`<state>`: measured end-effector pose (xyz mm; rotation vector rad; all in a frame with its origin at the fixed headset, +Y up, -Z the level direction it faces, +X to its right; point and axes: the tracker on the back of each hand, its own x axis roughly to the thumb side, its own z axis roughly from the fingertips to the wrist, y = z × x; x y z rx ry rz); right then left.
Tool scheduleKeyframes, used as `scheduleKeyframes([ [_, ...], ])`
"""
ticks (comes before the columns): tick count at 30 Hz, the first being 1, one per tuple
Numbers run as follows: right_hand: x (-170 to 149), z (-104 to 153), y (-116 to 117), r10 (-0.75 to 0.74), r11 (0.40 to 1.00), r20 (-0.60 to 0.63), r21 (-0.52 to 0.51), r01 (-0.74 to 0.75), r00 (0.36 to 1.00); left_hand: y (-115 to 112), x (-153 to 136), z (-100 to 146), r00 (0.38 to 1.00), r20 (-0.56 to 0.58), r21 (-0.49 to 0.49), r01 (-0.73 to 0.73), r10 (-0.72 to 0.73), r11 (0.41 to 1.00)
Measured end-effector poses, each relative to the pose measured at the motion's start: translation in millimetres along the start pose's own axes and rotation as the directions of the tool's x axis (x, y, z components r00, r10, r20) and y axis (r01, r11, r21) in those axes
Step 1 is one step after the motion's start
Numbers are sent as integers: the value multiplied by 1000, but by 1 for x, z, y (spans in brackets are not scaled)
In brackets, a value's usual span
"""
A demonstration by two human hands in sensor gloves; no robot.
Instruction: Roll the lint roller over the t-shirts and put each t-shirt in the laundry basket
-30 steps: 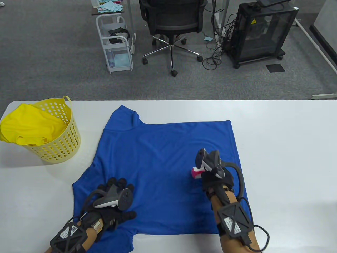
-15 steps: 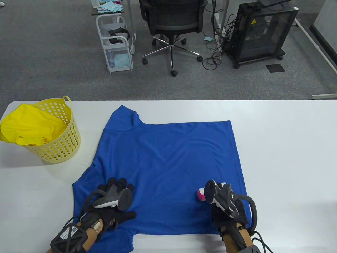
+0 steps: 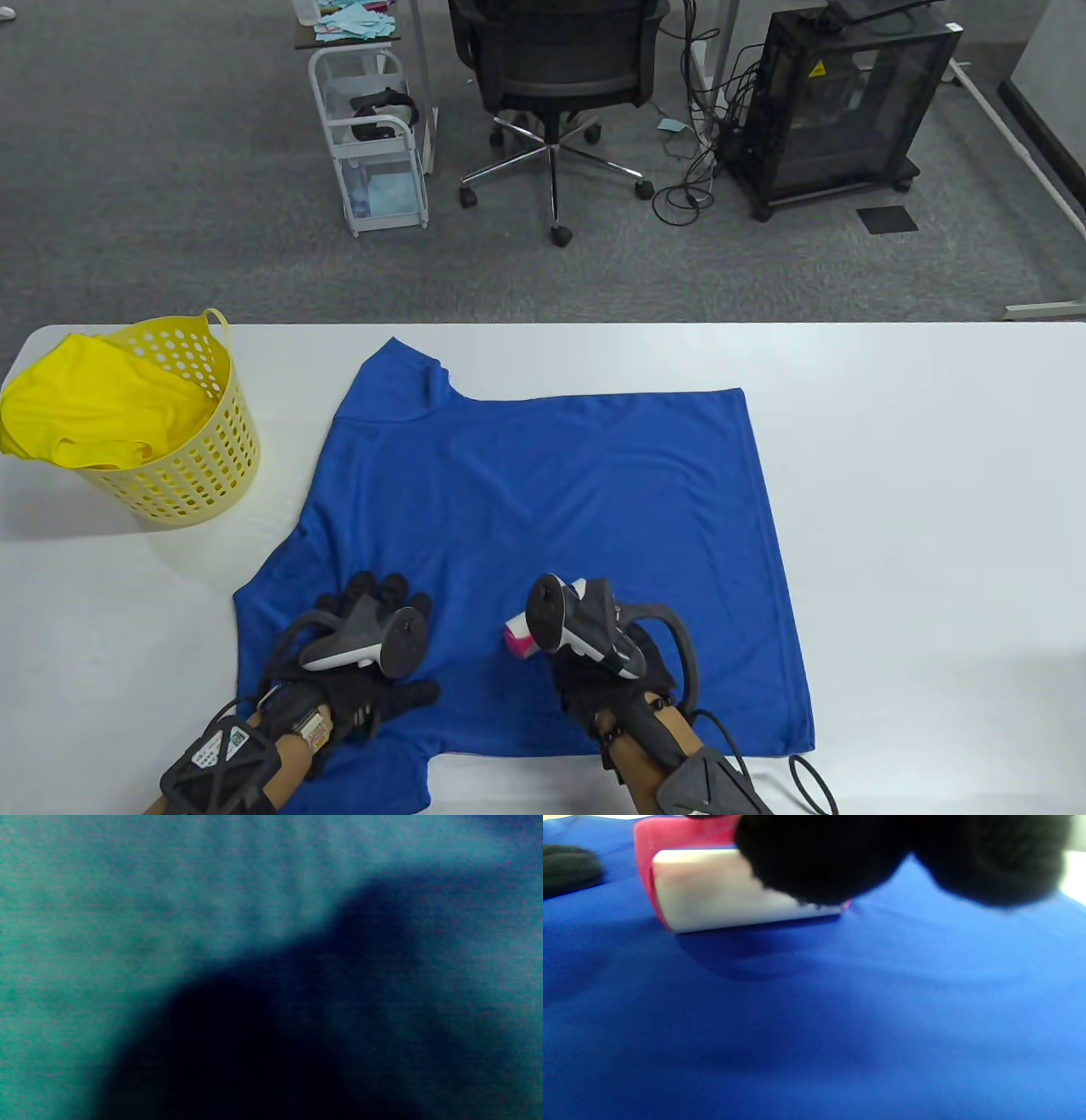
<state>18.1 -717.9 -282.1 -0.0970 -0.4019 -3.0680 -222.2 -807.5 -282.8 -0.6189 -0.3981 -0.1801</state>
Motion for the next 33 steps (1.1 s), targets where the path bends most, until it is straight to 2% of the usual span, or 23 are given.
scheduleKeyframes([
  [2, 8, -22, -5, 45, 999, -40, 6, -45, 998, 0, 0, 0, 1000, -1, -1, 2, -2, 1000],
  [8, 29, -100, -17, 19, 996, -145, -79, -31, 989, 0, 0, 0, 1000, -3, 4, 9, -9, 1000],
  [12, 39, -136, -23, 2, 994, -177, -110, -21, 984, 0, 1, 0, 1000, -6, 10, 16, -16, 1000],
  [17, 41, -151, -24, -69, 994, -200, -97, 50, 977, 0, 1, 0, 1000, -9, 8, 17, -17, 1000],
  [19, 41, -146, -25, -55, 996, -193, -86, 39, 980, 0, 1, 0, 1000, -10, 8, 18, -18, 1000],
  [22, 39, -130, -27, 57, 995, -154, -69, -68, 986, 0, 1, 0, 1000, -9, 7, 16, -16, 1000],
  [25, 28, -96, -25, 197, 977, -82, -60, -203, 977, 0, 1, 0, 1000, -6, 4, 13, -13, 1000],
  [27, 19, -76, -20, 209, 975, -41, -65, -212, 977, 0, 1, 0, 1000, -5, 4, 13, -13, 1000],
  [30, -5, -24, -4, 189, 981, 36, -39, -188, 981, 0, 1, 0, 1000, -5, 3, 12, -12, 1000],
  [33, -25, 17, 9, 210, 977, 59, -46, -207, 976, 0, 1, 0, 1000, -5, 2, 12, -12, 1000],
])
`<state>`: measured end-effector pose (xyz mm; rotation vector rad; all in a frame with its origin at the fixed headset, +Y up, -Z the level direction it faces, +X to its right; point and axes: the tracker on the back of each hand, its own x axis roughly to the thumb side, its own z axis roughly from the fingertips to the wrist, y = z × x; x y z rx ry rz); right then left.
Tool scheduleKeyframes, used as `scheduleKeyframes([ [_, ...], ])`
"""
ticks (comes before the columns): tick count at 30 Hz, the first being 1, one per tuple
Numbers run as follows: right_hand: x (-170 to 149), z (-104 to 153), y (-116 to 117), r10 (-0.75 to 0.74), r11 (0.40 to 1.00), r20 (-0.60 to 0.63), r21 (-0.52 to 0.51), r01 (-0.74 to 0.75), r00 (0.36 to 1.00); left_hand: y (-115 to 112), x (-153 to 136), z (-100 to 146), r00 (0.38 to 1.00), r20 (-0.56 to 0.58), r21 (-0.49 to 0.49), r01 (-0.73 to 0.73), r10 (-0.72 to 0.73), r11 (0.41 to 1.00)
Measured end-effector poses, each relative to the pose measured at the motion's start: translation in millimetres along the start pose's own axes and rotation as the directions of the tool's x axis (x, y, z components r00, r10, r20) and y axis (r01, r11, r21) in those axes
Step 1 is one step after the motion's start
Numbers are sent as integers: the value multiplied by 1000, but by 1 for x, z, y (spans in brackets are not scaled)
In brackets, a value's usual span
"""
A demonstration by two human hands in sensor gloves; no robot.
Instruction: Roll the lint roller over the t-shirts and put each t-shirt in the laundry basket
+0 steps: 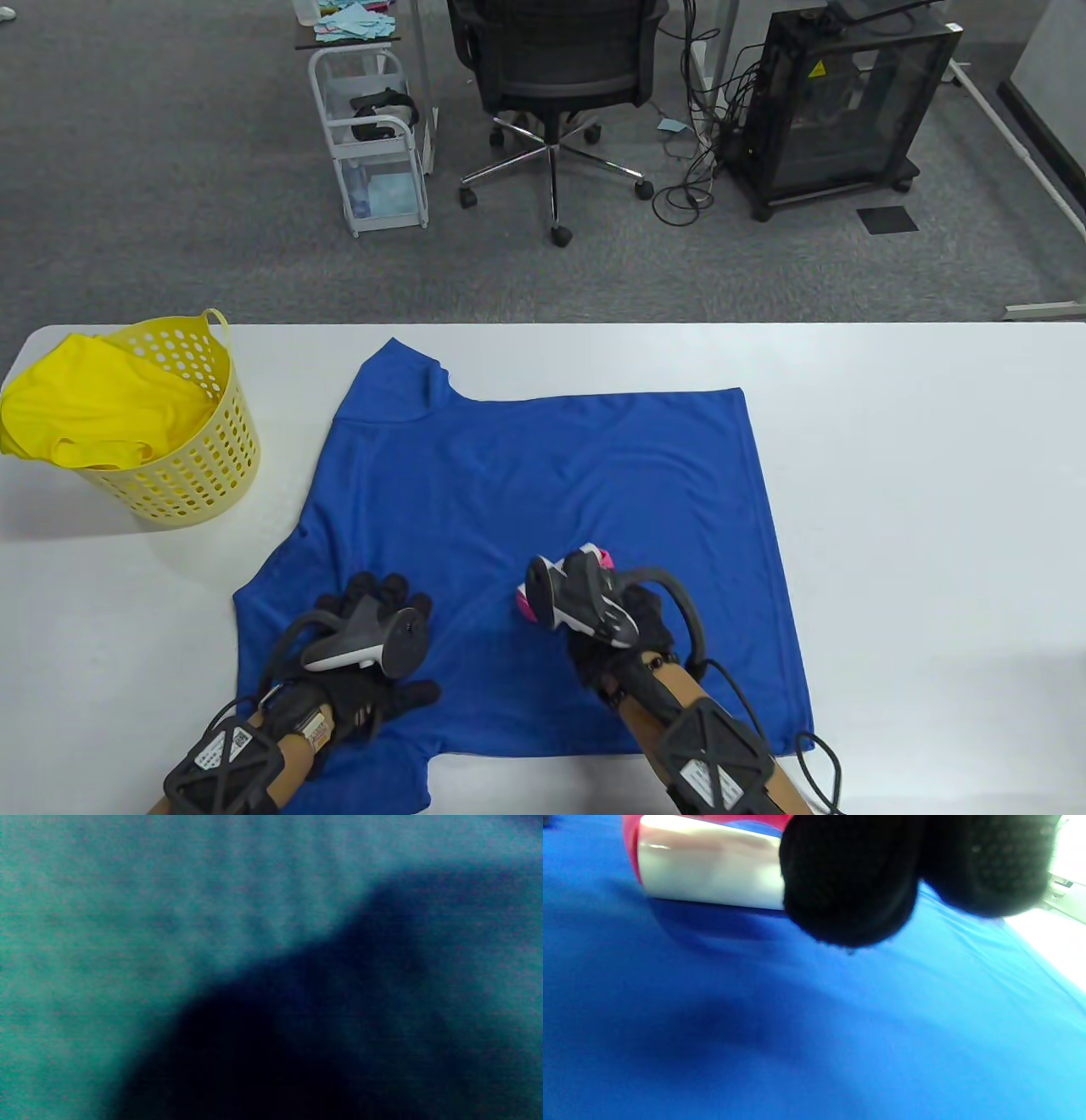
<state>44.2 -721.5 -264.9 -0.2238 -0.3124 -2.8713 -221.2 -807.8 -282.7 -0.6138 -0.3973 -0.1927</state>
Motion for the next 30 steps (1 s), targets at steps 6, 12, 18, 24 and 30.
scheduleKeyframes([
  [6, -26, 54, 14, -15, 998, 10, 56, 15, 1000, 0, 0, 0, 1000, 0, -1, 0, 0, 1000],
  [12, -15, 24, 6, -17, 999, 9, 44, 17, 1000, 0, 0, 0, 1000, -1, 0, 1, -1, 1000],
  [18, 20, -65, -15, -91, 996, -50, 16, 92, 995, 0, 0, 0, 1000, -1, 2, 4, -4, 1000],
  [24, 53, -139, -33, -136, 991, -131, -14, 135, 982, 0, 0, 0, 1000, -2, 3, 6, -6, 1000],
  [30, 63, -170, -41, -203, 978, -229, -1, 209, 952, 0, 0, 0, 1000, 0, 3, 6, -6, 1000],
])
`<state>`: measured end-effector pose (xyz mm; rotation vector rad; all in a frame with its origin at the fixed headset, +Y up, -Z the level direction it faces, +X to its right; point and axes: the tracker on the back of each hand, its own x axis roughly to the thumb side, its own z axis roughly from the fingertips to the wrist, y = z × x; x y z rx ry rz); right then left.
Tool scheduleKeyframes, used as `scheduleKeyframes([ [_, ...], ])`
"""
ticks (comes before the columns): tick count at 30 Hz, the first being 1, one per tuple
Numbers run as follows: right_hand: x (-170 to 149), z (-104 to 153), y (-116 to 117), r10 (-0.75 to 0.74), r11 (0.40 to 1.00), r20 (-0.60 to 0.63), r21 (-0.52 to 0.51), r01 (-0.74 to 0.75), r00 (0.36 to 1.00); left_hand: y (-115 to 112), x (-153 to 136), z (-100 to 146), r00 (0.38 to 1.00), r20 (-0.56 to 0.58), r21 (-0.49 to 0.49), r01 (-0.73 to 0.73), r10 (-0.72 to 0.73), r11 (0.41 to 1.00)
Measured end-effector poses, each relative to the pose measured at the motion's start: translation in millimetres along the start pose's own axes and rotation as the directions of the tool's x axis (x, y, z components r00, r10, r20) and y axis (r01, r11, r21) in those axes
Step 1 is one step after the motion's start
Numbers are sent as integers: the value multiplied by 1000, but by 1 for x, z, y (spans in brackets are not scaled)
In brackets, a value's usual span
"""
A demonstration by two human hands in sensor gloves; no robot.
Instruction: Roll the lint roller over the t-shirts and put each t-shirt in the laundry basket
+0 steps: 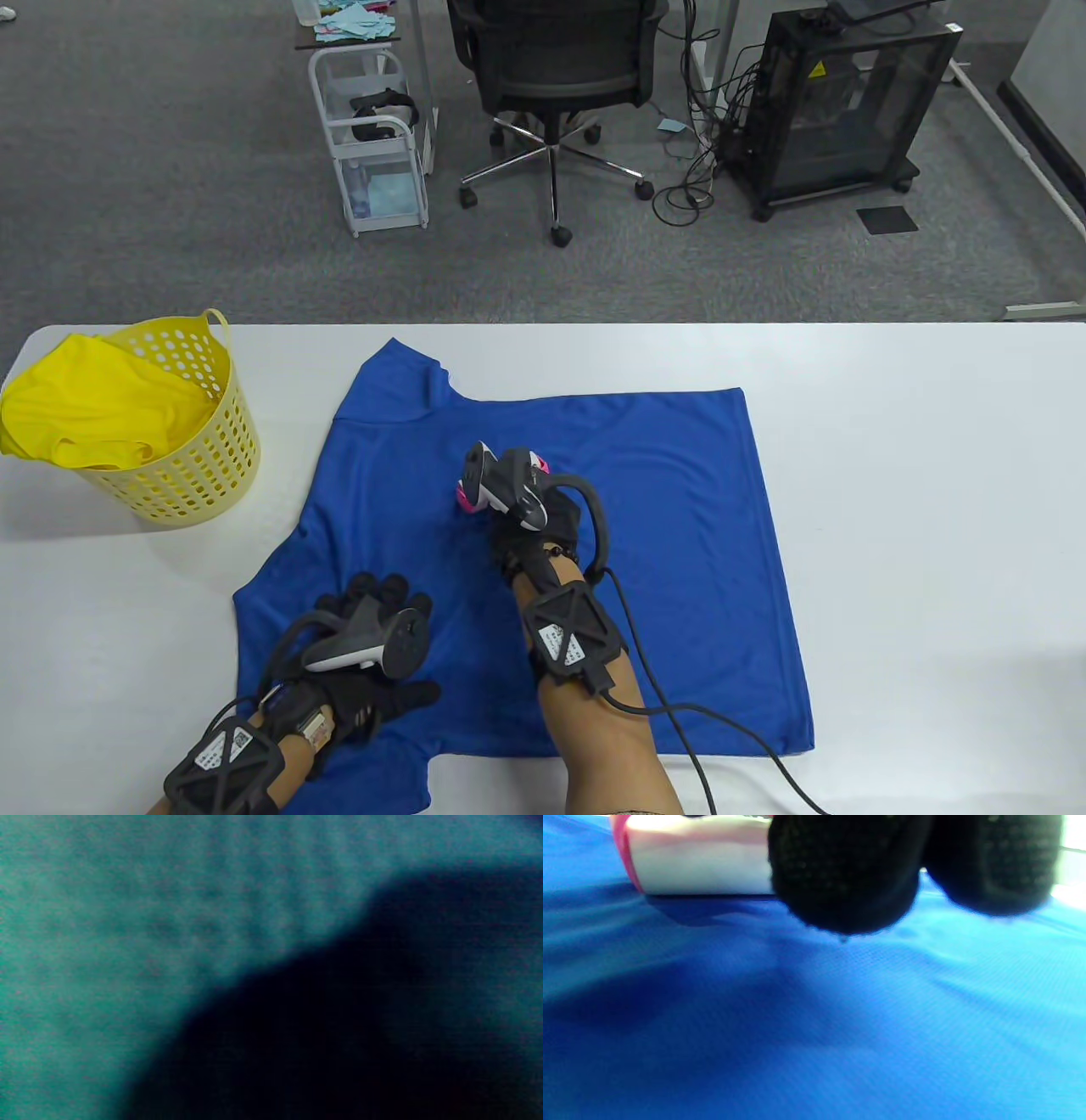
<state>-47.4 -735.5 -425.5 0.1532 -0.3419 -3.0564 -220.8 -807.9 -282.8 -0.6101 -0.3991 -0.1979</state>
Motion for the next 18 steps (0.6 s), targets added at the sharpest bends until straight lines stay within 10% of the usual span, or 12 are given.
scheduleKeyframes([
  [7, -13, 20, -4, 58, 996, 43, 58, -61, 997, 1, 0, 0, 1000, -1, 3, 9, -9, 1000],
  [14, -56, 100, 13, 342, 939, 168, -95, -330, 924, 1, 0, 0, 1000, -3, 2, 7, -7, 1000],
  [18, -96, 133, 21, 197, 980, 192, 5, -201, 961, 1, 0, 0, 1000, -8, 3, 7, -7, 1000],
])
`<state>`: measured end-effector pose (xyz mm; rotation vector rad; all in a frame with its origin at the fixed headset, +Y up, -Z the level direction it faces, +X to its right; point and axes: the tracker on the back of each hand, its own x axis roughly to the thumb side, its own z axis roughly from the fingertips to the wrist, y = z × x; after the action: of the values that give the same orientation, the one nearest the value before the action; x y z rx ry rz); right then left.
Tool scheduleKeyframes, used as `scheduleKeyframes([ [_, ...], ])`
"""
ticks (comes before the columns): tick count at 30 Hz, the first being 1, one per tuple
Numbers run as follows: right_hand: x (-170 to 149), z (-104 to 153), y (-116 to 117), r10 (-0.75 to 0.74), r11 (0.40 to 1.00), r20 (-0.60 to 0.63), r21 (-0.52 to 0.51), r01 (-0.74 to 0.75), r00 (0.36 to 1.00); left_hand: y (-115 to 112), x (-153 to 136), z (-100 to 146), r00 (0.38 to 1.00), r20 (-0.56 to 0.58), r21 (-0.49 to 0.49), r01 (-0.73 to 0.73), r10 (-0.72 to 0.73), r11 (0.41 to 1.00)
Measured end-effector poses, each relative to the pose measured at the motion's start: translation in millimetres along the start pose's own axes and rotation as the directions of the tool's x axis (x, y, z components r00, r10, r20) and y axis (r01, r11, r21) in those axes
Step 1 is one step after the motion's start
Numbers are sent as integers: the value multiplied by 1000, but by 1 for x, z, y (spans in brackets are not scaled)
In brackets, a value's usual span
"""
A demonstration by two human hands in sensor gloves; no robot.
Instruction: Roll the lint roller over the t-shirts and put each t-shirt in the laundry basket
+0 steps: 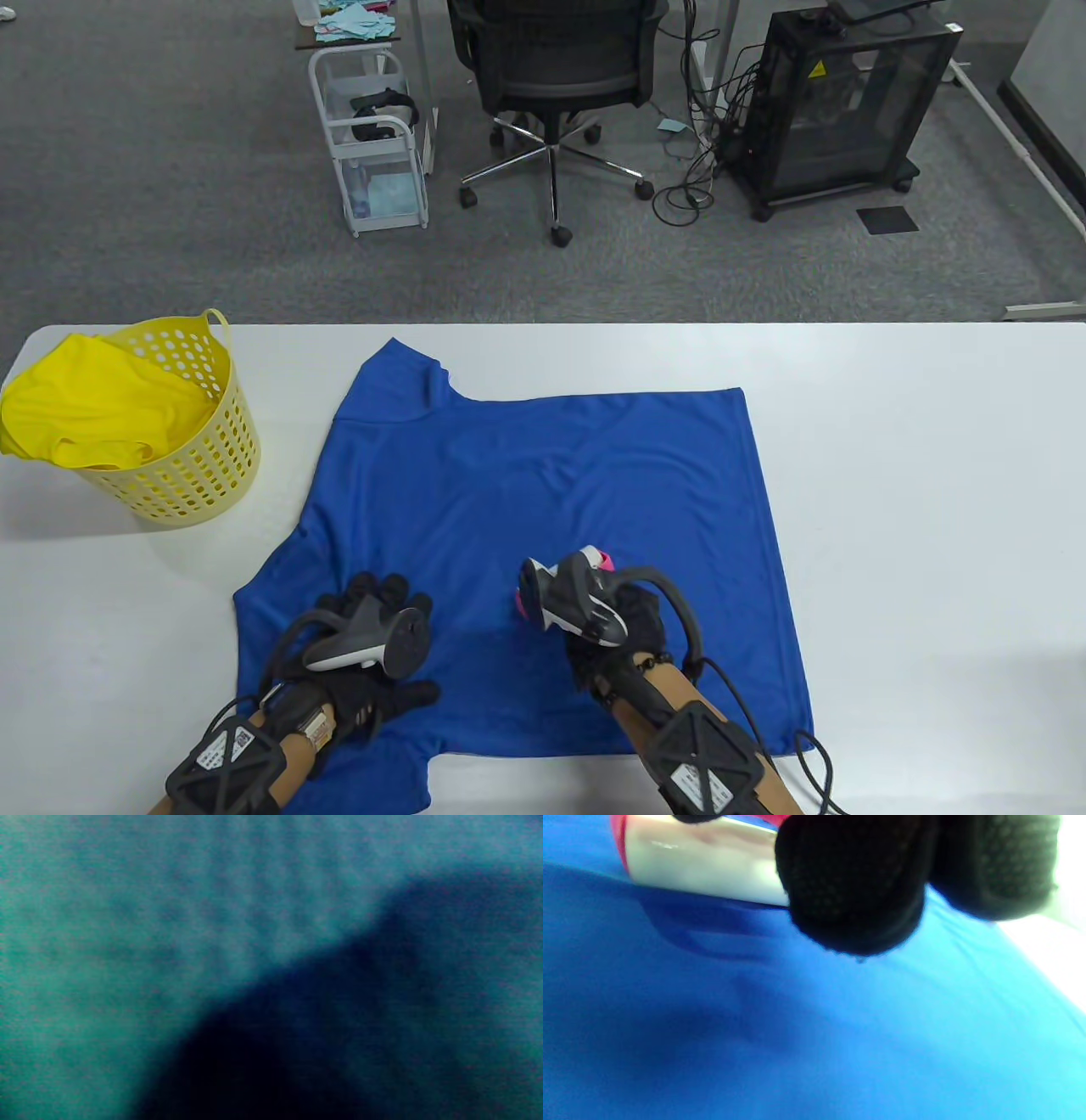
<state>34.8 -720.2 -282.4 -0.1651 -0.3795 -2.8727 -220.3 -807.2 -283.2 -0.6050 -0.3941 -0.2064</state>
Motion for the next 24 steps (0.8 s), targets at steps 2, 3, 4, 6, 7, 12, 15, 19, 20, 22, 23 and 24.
scheduleKeyframes([
  [2, -11, 11, 4, -29, 1000, 6, -3, 29, 1000, 0, 0, 0, 1000, -3, 0, 0, 0, 1000],
  [3, -15, 14, 5, -45, 999, 7, -5, 45, 999, 0, 0, 0, 1000, -4, 0, 0, 0, 1000],
  [4, -20, 15, 4, -77, 997, 14, 3, 77, 997, 0, 0, 0, 1000, -5, 1, 1, -1, 1000],
  [6, -26, 15, 2, -131, 991, 15, 24, 130, 991, 0, 0, 0, 1000, -7, 1, 1, -1, 1000],
  [7, -29, 14, 2, -156, 988, 18, 28, 155, 988, 0, 0, 0, 1000, -8, 1, 1, -1, 1000],
  [12, -39, 7, 5, -266, 961, 88, -48, 271, 960, 0, 0, 0, 1000, -7, -3, -14, 14, 1000],
  [15, -46, 5, 7, -481, 850, 117, -181, 495, 869, 4, -2, 2, 999, -12, 19, -51, 51, 999],
  [19, -43, 8, 9, -773, 570, 250, -127, 812, 582, 42, -1, 35, 971, 68, 515, -231, 229, 825],
  [20, -39, 9, 10, -805, 519, 282, -87, 850, 521, 50, 1, 45, 960, 124, 587, -274, 250, 762],
  [22, -25, 14, 9, -869, 371, 349, -8, 928, 351, 71, 15, 76, 926, 283, 708, -377, 249, 597],
  [23, -19, 16, 9, -881, 332, 363, 12, 943, 305, 75, 21, 84, 918, 321, 710, -396, 233, 582],
  [24, -10, 19, 8, -889, 294, 379, 46, 955, 256, 78, 31, 93, 901, 377, 692, -427, 213, 582],
])
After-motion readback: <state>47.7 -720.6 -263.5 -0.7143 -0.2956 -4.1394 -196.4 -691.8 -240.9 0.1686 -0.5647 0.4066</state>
